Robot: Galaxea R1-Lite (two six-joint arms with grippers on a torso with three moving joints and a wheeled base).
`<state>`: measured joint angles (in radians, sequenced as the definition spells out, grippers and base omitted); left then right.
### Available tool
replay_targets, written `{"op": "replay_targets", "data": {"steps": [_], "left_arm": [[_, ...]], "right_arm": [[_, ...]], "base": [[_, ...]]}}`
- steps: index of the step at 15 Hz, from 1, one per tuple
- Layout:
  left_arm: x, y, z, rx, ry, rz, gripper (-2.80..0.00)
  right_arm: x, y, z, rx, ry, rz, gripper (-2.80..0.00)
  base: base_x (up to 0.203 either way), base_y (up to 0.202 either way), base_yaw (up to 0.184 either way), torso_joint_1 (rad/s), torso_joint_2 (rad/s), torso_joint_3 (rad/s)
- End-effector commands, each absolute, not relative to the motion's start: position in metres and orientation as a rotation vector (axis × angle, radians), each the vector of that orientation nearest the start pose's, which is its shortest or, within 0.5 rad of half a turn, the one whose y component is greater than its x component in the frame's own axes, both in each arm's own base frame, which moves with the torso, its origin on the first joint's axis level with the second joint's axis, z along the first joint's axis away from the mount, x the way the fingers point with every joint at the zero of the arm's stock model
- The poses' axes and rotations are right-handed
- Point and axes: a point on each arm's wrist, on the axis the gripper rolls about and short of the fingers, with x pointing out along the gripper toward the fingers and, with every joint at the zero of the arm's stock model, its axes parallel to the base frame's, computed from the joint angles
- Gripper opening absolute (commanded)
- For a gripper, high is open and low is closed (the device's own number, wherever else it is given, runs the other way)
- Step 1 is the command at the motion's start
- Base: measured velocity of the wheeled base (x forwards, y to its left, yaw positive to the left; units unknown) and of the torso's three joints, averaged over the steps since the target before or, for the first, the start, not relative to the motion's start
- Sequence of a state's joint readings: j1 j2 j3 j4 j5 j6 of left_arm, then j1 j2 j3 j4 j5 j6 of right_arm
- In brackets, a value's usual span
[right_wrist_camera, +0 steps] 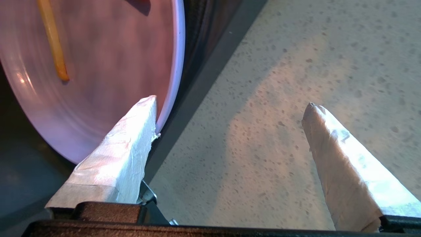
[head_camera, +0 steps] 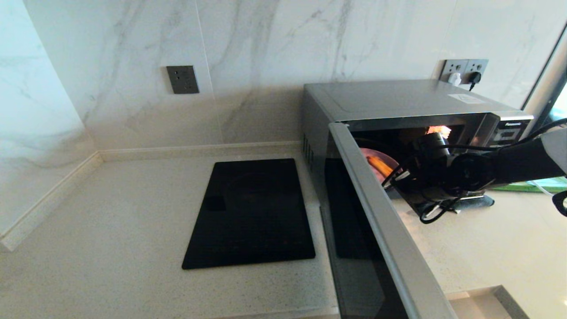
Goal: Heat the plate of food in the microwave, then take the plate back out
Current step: Take the plate out of the microwave
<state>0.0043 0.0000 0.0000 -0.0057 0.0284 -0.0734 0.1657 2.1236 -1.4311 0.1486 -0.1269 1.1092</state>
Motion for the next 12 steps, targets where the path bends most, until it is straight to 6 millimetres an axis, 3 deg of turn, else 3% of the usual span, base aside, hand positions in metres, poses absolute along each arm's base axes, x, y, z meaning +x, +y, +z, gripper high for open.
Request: {"op": "replay_targets", "data": {"steps": [1, 12], "left_arm": [[-0.0227, 0.0006, 0.0761, -0.074, -0.006, 0.034, -2.80], [-0.0227, 0.0006, 0.0761, -0.074, -0.006, 0.034, -2.80]], "right_arm": [[0.3987, 0.0638, 0.1270, 0.924, 0.757, -0.428, 0.00], [0.4051, 0.0650, 0.1339, 0.924, 0.731, -0.398, 0.00]], "base": [[0.000, 0.000, 0.000, 0.000, 0.00, 0.000], [0.000, 0.000, 0.000, 0.000, 0.00, 0.000]]}}
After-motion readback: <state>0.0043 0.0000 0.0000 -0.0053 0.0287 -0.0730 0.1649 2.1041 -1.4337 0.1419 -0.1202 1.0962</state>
